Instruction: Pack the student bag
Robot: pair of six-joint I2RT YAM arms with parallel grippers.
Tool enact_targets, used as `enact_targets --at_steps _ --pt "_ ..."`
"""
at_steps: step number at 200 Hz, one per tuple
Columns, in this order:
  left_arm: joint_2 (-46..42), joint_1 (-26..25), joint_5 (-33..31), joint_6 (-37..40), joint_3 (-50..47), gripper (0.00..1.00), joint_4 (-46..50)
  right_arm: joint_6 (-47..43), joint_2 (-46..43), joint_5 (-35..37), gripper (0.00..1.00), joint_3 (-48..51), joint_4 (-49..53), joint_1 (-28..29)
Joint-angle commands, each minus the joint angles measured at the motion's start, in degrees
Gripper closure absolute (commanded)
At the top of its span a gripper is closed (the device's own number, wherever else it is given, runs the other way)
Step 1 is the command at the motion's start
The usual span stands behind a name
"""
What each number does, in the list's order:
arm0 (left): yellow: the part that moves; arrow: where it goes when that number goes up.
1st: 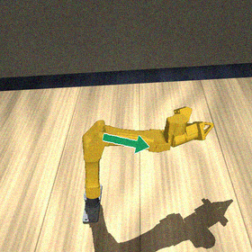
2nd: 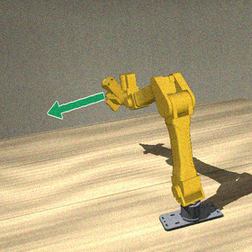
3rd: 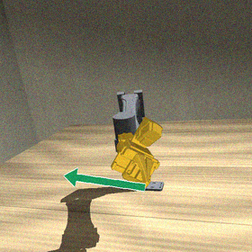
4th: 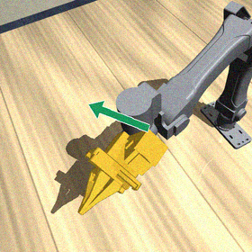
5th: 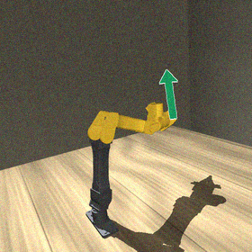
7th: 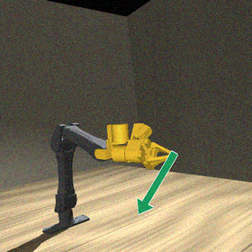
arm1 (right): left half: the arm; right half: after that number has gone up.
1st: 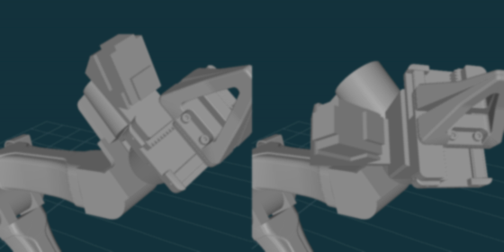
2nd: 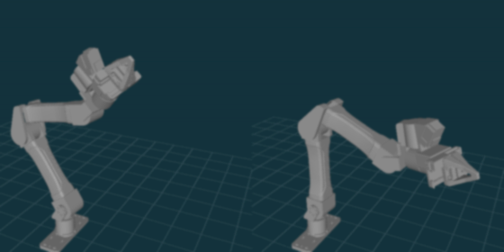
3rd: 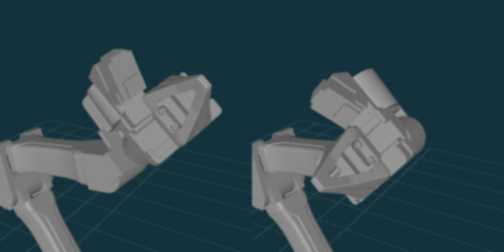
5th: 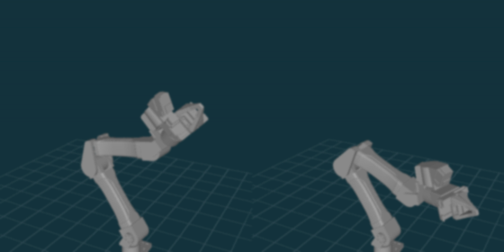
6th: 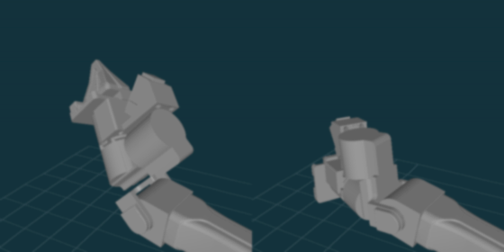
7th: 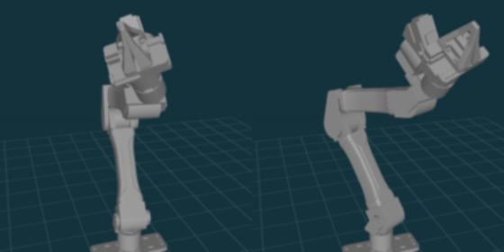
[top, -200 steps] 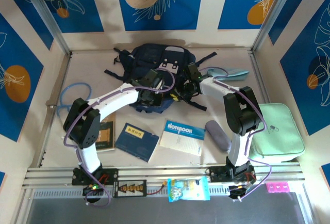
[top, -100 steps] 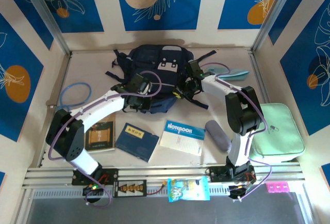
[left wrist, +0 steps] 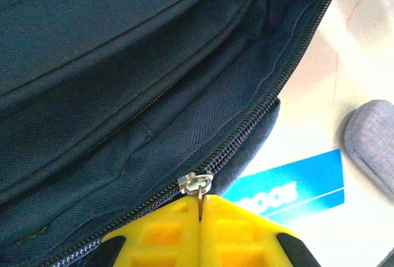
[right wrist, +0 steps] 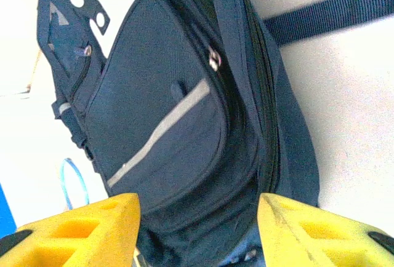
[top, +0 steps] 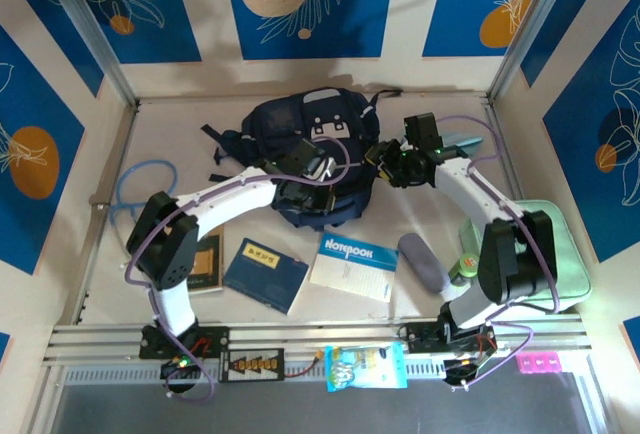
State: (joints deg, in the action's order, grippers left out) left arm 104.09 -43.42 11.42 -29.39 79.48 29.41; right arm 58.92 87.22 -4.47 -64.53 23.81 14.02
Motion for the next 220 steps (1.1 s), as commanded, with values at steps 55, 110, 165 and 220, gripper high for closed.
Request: enact_targets --at_steps 55,110,165,220 --pt "3.7 -0.7 5.3 0.0 4.3 1.0 -1.9 10.7 3.3 -5.5 0.37 6.1 -1.3 5.9" --pt "3.5 -0.7 4.8 0.5 4.2 1.0 0.0 13.8 9.4 -5.2 0.38 3.7 -5.4 8.4" --pt "3.7 -0.7 3.0 2.6 6.2 1.0 5.3 12.6 10.8 -0.3 0.81 5.0 -3.7 8.1" --pt "-0.5 0.3 -9.3 9.4 3.9 1.0 19.7 9.5 8.9 4.6 0.9 2.9 0.1 6.6"
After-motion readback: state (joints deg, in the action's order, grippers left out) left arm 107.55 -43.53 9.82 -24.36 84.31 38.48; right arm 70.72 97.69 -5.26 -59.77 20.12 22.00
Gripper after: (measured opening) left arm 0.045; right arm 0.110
